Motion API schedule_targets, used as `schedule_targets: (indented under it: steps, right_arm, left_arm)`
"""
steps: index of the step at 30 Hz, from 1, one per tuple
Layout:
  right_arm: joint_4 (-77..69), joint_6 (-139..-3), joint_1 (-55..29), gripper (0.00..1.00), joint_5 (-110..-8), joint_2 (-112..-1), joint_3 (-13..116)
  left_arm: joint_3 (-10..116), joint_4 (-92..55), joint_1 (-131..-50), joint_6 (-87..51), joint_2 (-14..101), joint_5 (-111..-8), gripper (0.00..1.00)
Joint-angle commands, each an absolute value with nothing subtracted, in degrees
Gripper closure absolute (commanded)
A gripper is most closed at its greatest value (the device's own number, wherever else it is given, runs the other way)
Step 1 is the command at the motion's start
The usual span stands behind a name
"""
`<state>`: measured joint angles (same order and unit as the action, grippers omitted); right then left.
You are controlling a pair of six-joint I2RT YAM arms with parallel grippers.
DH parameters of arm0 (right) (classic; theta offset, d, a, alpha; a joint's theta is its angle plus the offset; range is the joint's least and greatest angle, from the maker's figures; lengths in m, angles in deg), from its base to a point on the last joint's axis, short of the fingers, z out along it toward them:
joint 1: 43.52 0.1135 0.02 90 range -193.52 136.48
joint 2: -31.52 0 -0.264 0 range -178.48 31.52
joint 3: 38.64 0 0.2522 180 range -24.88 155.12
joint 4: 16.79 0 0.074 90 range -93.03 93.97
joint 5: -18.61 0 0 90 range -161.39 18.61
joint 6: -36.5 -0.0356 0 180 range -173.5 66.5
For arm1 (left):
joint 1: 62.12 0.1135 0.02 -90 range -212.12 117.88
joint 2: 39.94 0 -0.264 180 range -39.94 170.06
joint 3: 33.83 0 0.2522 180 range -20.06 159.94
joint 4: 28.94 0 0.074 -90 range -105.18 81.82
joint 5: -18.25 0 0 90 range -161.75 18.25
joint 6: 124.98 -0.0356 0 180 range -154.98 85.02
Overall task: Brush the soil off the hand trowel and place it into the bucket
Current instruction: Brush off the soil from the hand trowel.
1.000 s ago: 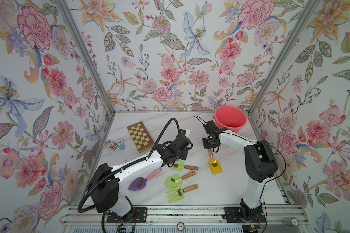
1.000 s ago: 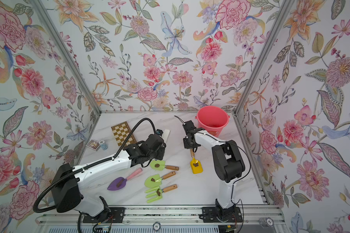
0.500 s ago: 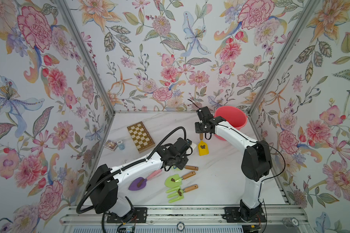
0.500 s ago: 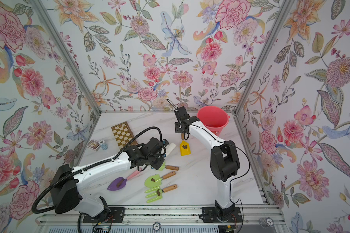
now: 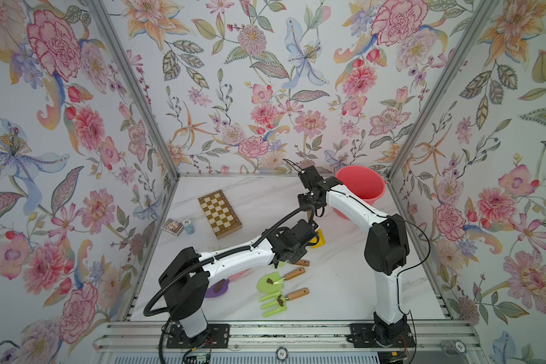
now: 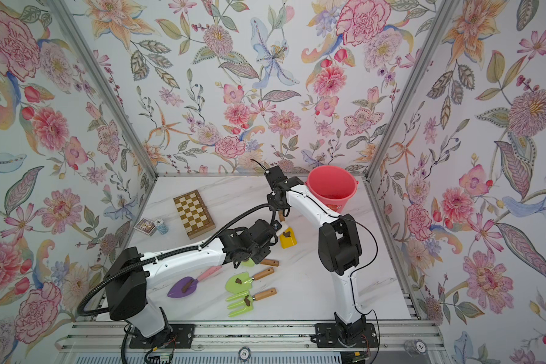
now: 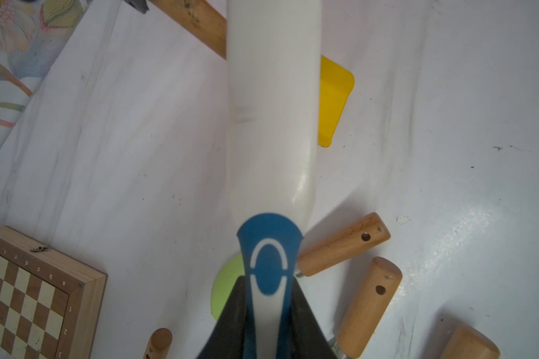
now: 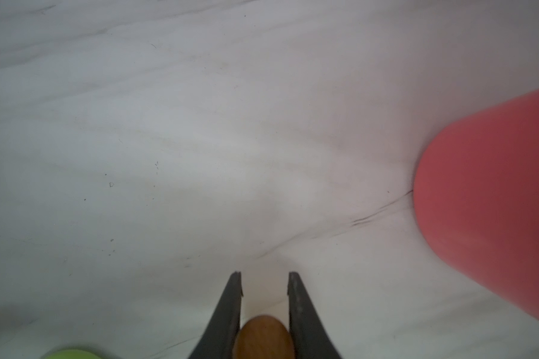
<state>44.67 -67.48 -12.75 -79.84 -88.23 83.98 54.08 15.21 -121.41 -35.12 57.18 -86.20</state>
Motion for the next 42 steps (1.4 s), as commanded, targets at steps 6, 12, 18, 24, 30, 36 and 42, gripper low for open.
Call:
schedule_targets:
  steps: [6,12,18,24,30,36,42]
  right_arm:
    - [51.7,-69.1,-13.3,0.94,-76.4,-88.5,87.9]
    - [52.9,-70.2,-13.1,0.95,-77.1,-88.2,88.1]
    - [53.0,-70.7,-12.7,0.95,-76.8,-87.4,88.5]
    - [53.2,-70.9,-12.6,0.95,-76.9,-86.5,89.0]
    - [53.4,-70.5,-12.6,0.96,-77.7,-85.6,89.7]
    - [54.5,-70.4,-14.4,0.96,-78.5,-84.8,92.9]
    - [54.6,-69.5,-16.3,0.96,-80.0,-85.4,95.6]
  left_arm:
    - [57.5,13.6,-124.1,-39.1,61.6,-97.7,1.0]
    - [61.2,14.6,-125.1,-41.7,66.6,-102.5,1.0]
    - [62.3,13.8,-125.6,-43.5,68.8,-104.2,1.0]
    - [61.2,11.1,-125.6,-44.8,71.5,-103.6,1.0]
    - [63.1,11.8,-125.6,-44.6,73.2,-101.5,1.0]
    - [64.8,14.2,-126.4,-42.8,75.1,-98.1,1.0]
    - [65.7,15.1,-126.6,-41.1,73.6,-95.7,1.0]
